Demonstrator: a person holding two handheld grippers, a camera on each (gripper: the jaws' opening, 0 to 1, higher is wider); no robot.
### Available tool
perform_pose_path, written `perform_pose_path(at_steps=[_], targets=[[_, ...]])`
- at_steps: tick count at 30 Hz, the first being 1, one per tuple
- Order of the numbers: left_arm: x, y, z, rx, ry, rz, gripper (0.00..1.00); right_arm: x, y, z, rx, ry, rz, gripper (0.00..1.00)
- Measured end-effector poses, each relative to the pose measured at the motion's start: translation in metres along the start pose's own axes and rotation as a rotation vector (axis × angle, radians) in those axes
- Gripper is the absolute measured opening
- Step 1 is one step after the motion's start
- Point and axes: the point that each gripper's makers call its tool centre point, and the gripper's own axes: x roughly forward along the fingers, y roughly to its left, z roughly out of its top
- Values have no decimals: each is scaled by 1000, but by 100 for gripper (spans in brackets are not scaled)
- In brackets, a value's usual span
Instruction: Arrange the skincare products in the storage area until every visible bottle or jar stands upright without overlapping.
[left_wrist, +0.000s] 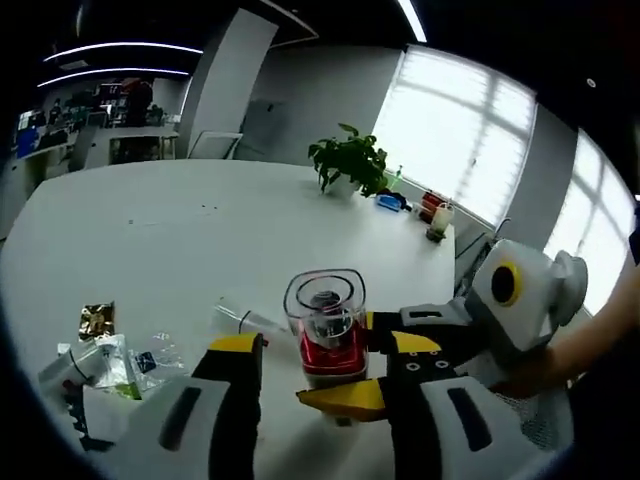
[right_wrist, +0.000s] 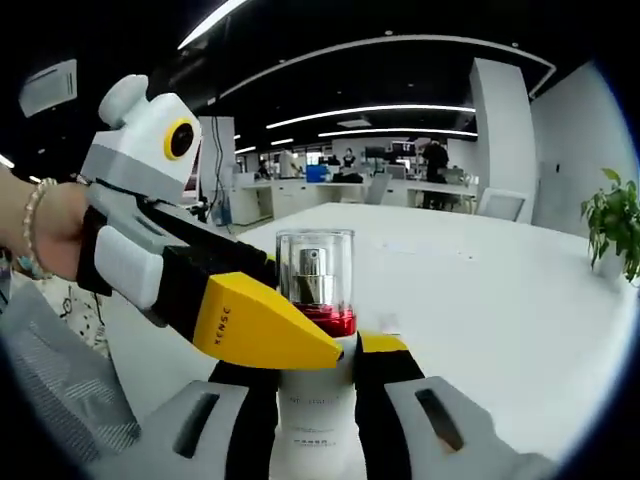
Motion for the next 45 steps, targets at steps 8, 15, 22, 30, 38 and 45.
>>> perform_pose_path(at_steps=[8, 15, 22, 30, 38, 45], targets=[[1, -2, -2, 37, -5, -5, 28, -1, 4, 1, -25, 10, -8, 28], [-2, -4, -3, 61, 7, -5, 25, -3, 8, 0, -16, 15, -17, 28], [-4, -11, -3, 85, 25, -45, 23, -7, 12, 0, 24, 16, 18, 30], [-3, -18, -10, 153, 56, -86, 22, -17, 20, -9, -3, 62, 180, 31], [-1, -40, -13, 243, 58, -187, 22, -24, 21, -16, -38, 103, 422, 35], [-4, -55, -21, 306, 73, -224, 21, -34, 17, -37, -169, 180, 592, 46]])
